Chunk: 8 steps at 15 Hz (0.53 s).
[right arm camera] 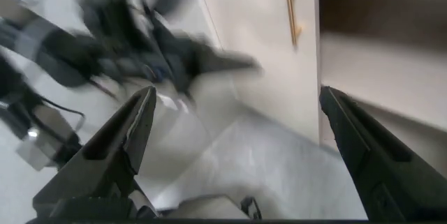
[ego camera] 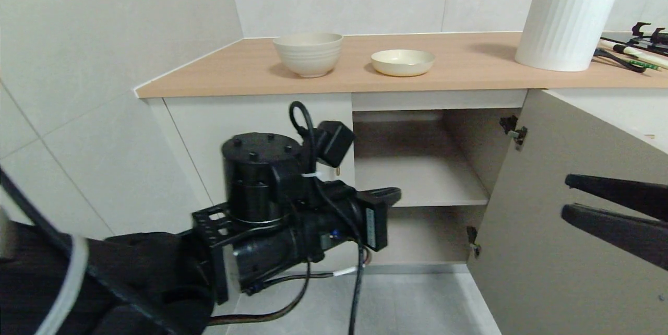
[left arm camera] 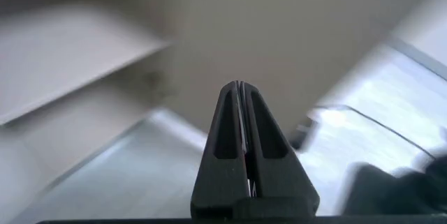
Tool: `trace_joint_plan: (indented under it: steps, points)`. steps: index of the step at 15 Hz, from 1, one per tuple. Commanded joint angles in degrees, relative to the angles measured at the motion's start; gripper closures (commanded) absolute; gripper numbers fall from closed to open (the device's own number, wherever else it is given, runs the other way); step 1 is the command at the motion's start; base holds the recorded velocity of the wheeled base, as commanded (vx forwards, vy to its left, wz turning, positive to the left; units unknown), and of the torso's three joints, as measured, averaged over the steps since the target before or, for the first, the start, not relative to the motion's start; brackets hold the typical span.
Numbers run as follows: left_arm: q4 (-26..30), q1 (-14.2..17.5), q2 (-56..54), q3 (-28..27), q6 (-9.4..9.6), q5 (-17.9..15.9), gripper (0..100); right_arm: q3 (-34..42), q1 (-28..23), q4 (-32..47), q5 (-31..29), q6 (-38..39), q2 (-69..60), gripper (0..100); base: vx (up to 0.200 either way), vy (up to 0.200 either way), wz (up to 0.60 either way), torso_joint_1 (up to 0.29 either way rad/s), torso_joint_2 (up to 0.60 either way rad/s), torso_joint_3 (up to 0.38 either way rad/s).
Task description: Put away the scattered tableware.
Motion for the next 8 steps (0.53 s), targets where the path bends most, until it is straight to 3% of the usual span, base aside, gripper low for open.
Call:
trace_joint_plan:
  steps: [1, 5, 8]
  points:
    - [8.15, 8.42, -12.68, 4.69, 0.05, 3.06, 100, -5.35, -0.06, 0.30, -0.11, -0.10, 9.95, 0, 0.000, 0.000, 0.00, 0.000, 0.00, 0.000]
    - [11.49, 15.80, -21.64, 8.65, 0.05, 4.29, 100, -13.00, -1.73, 0.12, -0.20, -0.10, 17.95, 0, 0.000, 0.000, 0.00, 0.000, 0.00, 0.000]
    - [13.68, 19.32, -24.63, 10.14, 0.67, 3.23, 100, -12.12, -2.08, 0.47, -2.66, -0.10, 17.69, 0, 0.000, 0.000, 0.00, 0.000, 0.00, 0.000]
